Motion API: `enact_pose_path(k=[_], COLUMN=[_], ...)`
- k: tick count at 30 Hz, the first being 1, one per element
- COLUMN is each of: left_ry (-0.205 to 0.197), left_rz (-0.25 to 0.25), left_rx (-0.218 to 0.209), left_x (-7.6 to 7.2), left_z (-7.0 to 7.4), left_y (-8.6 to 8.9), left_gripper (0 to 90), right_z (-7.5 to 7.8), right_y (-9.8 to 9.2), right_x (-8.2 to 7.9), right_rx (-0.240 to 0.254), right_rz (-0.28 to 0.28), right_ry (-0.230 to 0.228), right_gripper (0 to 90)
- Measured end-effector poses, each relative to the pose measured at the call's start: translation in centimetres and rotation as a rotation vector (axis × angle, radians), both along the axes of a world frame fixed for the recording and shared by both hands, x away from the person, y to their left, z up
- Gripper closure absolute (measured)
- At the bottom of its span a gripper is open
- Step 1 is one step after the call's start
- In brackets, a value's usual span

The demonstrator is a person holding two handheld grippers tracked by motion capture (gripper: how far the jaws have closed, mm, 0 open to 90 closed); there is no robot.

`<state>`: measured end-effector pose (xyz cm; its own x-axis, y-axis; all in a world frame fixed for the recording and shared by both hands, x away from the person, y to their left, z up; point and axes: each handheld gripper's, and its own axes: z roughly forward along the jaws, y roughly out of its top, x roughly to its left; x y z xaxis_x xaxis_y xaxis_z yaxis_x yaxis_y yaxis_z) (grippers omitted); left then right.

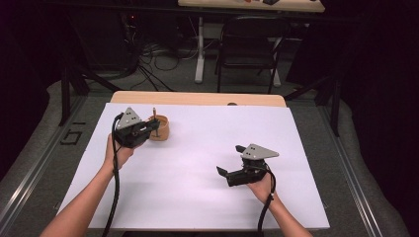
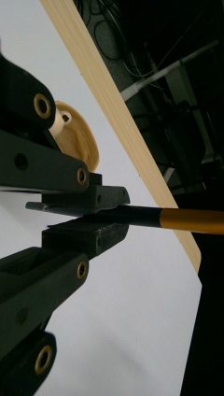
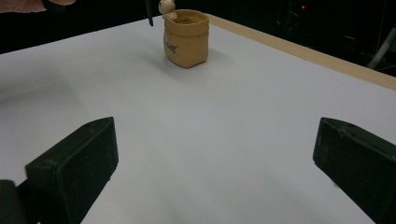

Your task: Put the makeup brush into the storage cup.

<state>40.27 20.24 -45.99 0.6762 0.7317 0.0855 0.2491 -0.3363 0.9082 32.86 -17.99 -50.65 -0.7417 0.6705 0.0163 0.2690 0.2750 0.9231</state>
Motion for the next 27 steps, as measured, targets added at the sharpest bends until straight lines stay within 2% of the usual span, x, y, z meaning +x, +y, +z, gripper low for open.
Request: enact_pose_path(k=[5, 11, 27], left_ry=[-0.006, -0.011, -0.012], left_rz=[0.014, 0.029, 0.060], left_rx=[-0.016, -0.033, -0.026], left_x=[0.5, 1.2, 3.1], left_z=[0.1, 0.3, 0.8], left_y=[0.1, 0.2, 0.3], left_gripper=[82.8, 82.8, 82.8], right_z=[-0.2, -0.2, -0.3], right_y=[-0.3, -0.3, -0.2], right_x=[0.0, 0.0, 0.0], right_rx=[-0.004, -0.007, -0.016], right_rz=[-0.008, -0.015, -0.016], right_ry=[0.007, -0.008, -0.003], right_gripper=[0.0, 0.0, 0.0])
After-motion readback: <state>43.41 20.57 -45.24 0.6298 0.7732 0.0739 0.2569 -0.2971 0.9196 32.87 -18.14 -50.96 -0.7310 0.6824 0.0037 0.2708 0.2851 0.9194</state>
